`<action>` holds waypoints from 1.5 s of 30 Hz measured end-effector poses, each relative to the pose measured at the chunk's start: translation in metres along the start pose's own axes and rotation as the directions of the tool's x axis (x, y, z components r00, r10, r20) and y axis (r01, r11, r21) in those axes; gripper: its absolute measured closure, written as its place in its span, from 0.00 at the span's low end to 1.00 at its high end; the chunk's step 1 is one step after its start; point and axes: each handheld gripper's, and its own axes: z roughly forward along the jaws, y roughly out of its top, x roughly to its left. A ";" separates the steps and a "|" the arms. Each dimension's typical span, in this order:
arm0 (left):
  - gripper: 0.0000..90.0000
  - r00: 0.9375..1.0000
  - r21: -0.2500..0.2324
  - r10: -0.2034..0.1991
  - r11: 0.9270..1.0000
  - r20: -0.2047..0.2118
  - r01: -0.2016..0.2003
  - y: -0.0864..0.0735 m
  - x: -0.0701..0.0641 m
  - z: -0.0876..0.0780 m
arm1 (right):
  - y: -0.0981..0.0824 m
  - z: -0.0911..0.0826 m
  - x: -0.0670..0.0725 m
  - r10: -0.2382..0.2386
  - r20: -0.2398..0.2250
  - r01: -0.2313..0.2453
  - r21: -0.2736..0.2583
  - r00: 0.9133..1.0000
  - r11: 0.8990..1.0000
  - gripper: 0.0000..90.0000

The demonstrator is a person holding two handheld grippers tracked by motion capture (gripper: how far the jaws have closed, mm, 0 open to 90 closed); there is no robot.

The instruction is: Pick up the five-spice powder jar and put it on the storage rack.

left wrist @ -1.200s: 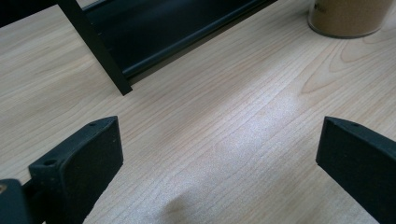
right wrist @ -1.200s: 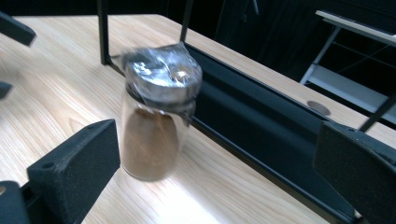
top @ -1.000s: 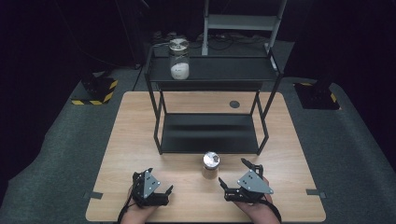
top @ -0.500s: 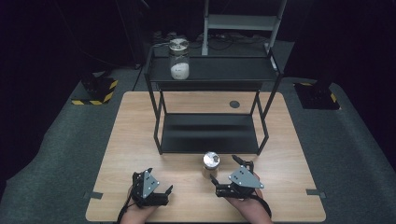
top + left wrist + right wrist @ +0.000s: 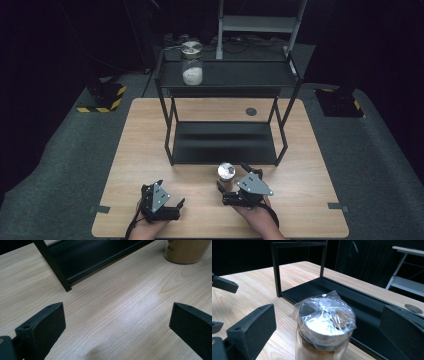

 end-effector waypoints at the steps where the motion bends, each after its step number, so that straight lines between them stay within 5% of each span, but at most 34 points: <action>1: 0.01 1.000 0.000 0.000 1.000 0.000 0.000 0.000 0.000 0.000 | 0.000 0.000 0.000 0.000 0.000 0.000 0.000 1.000 1.000 0.00; 15: 0.01 1.000 -0.006 -0.007 1.000 0.004 0.007 -0.001 0.001 0.000 | -0.010 0.016 -0.005 0.075 -0.007 -0.075 0.007 0.997 0.997 0.14; 27: 0.01 1.000 -0.008 -0.007 1.000 0.005 0.007 -0.001 0.002 -0.001 | -0.017 0.014 -0.011 0.080 -0.041 -0.081 -0.007 0.996 0.997 0.33; 45: 0.01 1.000 -0.009 -0.005 1.000 0.006 0.005 -0.002 0.002 -0.001 | -0.032 0.013 -0.015 0.098 -0.064 -0.101 -0.058 0.993 0.993 0.38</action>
